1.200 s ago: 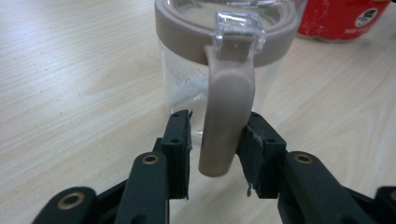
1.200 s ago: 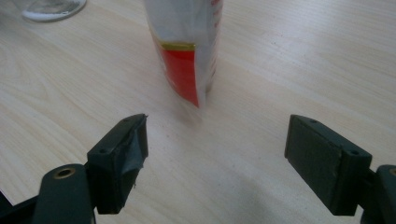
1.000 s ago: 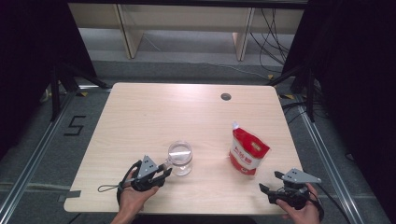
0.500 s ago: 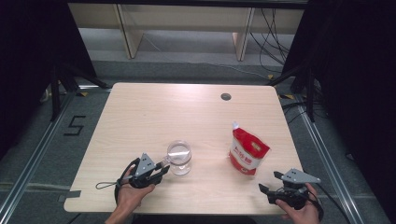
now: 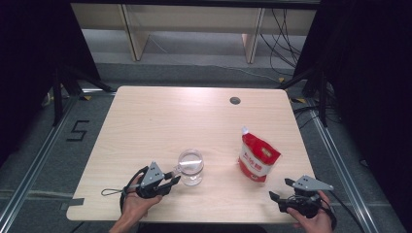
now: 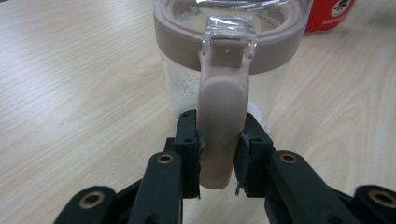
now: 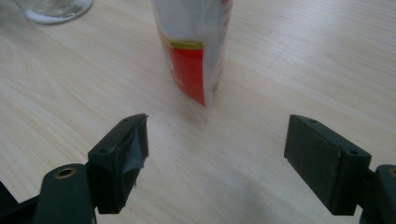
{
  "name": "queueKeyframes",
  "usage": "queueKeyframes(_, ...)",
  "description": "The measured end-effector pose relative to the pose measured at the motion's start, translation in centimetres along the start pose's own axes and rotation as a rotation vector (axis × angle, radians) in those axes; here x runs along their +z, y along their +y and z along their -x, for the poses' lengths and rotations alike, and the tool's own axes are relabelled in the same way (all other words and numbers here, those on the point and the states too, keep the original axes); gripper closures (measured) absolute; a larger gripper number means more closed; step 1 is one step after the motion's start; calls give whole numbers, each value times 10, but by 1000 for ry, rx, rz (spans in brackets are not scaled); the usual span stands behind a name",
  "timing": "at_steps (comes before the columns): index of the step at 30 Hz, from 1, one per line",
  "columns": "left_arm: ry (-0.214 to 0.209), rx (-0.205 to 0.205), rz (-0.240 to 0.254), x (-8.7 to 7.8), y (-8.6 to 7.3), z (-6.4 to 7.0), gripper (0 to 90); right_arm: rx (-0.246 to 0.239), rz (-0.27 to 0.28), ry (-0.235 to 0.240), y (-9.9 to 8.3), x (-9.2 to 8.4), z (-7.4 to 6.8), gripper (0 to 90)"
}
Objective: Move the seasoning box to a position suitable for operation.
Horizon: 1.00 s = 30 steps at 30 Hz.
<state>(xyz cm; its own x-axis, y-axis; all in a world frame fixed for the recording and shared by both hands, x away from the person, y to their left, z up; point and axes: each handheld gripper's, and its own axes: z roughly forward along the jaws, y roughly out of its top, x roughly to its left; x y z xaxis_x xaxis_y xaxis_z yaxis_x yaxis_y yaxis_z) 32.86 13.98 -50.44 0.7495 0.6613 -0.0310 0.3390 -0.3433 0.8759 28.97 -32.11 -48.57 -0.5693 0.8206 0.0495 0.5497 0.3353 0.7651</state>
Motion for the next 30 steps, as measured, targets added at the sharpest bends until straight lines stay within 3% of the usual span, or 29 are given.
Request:
queueKeyframes(5,-63,40,34,6,0,7,729,2,0,-2,0,0,0,226)
queueKeyframes(12,-127,52,35,11,2,15,729,-24,15,-6,1,0,1,226)
queueKeyframes(14,-135,67,37,13,3,18,729,-16,7,-3,1,0,0,227)
queueKeyframes(15,-161,77,38,15,3,20,729,-1,0,-1,1,-1,-1,227)
queueKeyframes(17,-164,99,42,16,4,20,728,-1,8,-1,1,0,-1,227)
queueKeyframes(18,-174,84,44,17,4,21,729,-2,3,0,1,0,-1,227)
queueKeyframes(25,-206,97,46,20,5,22,728,5,1,-2,1,0,-1,225)
queueKeyframes(26,-209,109,46,20,5,21,728,-30,13,-7,1,0,1,226)
queueKeyframes(30,-229,117,56,21,5,22,728,-28,14,-1,1,1,0,225)
